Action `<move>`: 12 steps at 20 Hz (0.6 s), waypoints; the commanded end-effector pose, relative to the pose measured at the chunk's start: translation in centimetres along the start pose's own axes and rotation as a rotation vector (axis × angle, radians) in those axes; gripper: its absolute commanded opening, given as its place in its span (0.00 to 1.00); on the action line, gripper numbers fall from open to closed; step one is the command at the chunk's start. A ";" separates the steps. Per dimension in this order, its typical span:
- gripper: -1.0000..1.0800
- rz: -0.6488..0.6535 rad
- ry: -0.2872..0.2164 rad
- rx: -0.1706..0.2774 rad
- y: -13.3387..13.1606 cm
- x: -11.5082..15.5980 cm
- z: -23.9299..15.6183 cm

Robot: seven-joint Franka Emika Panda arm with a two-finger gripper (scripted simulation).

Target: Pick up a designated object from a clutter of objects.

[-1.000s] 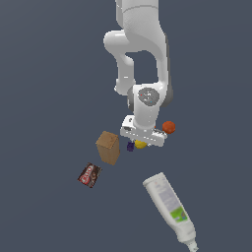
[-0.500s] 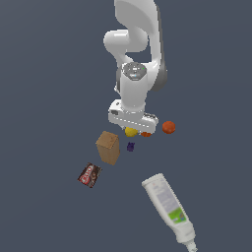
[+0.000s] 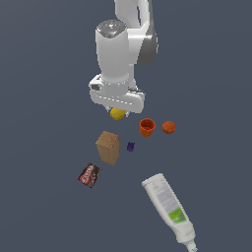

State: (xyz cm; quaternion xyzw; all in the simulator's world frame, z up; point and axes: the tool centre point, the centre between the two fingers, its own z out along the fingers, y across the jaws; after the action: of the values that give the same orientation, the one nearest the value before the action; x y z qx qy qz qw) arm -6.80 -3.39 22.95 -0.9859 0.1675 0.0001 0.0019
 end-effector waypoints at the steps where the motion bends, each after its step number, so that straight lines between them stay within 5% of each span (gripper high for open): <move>1: 0.00 0.000 0.000 0.001 1.7 -0.1 -2.5; 12: 0.00 0.001 0.000 -0.001 8.4 -0.3 -12.2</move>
State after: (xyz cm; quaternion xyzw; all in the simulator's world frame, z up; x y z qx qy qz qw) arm -9.52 -10.46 33.90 -0.9857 0.1682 -0.0001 0.0016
